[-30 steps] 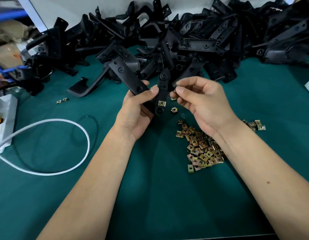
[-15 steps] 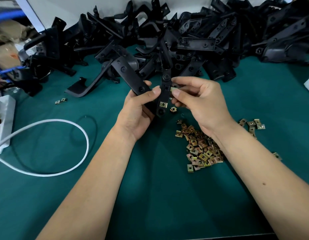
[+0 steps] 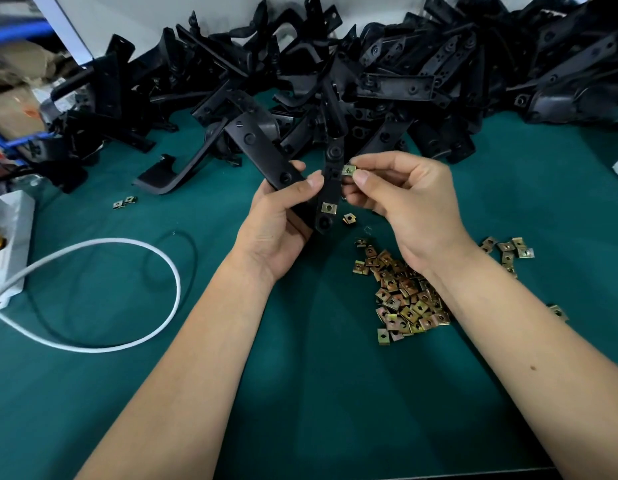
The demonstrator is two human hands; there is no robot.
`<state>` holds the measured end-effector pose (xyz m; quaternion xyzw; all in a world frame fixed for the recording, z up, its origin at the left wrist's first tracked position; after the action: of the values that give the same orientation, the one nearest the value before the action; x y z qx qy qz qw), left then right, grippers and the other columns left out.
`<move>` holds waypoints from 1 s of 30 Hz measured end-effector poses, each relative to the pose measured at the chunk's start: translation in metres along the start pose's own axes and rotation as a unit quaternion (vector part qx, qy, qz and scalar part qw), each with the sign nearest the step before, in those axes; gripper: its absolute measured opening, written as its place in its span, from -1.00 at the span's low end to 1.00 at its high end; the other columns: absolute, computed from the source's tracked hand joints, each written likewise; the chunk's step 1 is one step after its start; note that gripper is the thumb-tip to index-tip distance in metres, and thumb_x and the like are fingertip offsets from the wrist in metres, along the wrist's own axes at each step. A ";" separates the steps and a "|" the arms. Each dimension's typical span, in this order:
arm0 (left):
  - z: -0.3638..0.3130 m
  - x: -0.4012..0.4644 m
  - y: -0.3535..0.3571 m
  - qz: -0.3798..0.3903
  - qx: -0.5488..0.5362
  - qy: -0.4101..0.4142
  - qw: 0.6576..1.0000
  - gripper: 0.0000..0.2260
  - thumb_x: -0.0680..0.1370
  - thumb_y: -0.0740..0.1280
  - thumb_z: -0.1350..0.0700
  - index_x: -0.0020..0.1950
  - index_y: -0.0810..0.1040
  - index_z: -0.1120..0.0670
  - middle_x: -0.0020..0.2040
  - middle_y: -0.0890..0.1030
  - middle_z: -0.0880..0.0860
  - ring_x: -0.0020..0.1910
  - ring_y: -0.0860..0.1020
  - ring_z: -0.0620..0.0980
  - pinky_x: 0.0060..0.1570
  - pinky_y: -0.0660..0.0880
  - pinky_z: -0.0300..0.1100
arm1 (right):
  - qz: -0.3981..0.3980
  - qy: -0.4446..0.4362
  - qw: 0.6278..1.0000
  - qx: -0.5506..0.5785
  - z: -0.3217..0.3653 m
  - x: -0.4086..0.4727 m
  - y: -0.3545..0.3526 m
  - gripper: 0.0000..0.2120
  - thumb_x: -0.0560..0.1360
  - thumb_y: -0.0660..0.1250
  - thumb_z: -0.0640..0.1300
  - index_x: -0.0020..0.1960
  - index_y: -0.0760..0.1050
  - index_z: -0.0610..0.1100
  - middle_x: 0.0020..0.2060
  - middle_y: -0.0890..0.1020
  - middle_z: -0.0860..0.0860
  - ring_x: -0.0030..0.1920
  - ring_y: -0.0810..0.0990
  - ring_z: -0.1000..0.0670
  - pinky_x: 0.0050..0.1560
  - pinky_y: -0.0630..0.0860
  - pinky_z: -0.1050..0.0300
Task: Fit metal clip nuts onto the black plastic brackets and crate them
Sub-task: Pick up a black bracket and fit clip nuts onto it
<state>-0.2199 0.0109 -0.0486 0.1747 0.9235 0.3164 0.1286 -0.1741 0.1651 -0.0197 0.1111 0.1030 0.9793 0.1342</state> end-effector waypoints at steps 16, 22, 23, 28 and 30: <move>-0.001 0.002 -0.002 -0.009 -0.004 0.001 1.000 -0.74 0.51 0.44 0.32 0.08 0.49 0.05 -0.09 0.68 0.09 -0.14 0.67 0.06 -0.13 0.64 -0.03 | -0.016 0.073 0.997 0.036 -0.007 -0.003 -0.001 -0.90 0.61 0.39 -0.25 -0.05 0.65 -0.25 -0.27 0.71 -0.10 -0.27 0.67 -0.01 -0.19 0.62 0.19; 0.003 0.000 0.000 -0.010 0.006 -0.006 1.000 -0.74 0.51 0.44 0.30 0.09 0.49 0.04 -0.12 0.69 0.07 -0.18 0.68 0.04 -0.24 0.61 -0.09 | -0.022 0.085 0.996 0.025 -0.009 -0.005 0.002 -0.90 0.60 0.40 -0.27 -0.08 0.66 -0.22 -0.30 0.69 -0.08 -0.30 0.66 -0.01 -0.23 0.62 0.19; 0.003 0.000 0.001 -0.012 0.008 -0.005 1.000 -0.74 0.51 0.44 0.30 0.09 0.49 0.04 -0.12 0.69 0.08 -0.19 0.68 0.04 -0.24 0.61 -0.09 | -0.023 0.085 0.996 0.022 -0.009 -0.006 0.002 -0.90 0.60 0.40 -0.27 -0.08 0.66 -0.22 -0.30 0.69 -0.08 -0.30 0.66 -0.01 -0.23 0.62 0.20; 0.004 0.000 0.000 -0.024 0.010 -0.010 1.000 -0.72 0.50 0.44 0.30 0.11 0.48 0.04 -0.07 0.68 0.11 -0.13 0.67 0.08 -0.17 0.63 -0.05 | -0.019 0.102 0.994 0.036 -0.011 -0.008 0.004 -0.90 0.60 0.40 -0.26 -0.08 0.66 -0.24 -0.29 0.69 -0.08 -0.30 0.66 0.00 -0.24 0.61 0.21; 0.004 0.000 0.000 -0.027 0.005 -0.011 1.000 -0.72 0.51 0.43 0.30 0.12 0.47 0.05 -0.04 0.66 0.13 -0.12 0.66 0.10 -0.17 0.63 -0.05 | -0.016 0.103 0.994 0.036 -0.011 -0.008 0.004 -0.90 0.60 0.40 -0.26 -0.07 0.65 -0.24 -0.29 0.68 -0.08 -0.30 0.65 0.00 -0.24 0.60 0.21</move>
<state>-0.2182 0.0127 -0.0518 0.1540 0.9278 0.3067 0.1461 -0.1708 0.1569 -0.0306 0.0128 0.1533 0.9789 0.1342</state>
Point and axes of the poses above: each hand's wrist, its own x-axis towards the middle knuckle, its own y-axis out of the palm, z = x × y, the point moved 8 cm from there along x, towards the middle knuckle
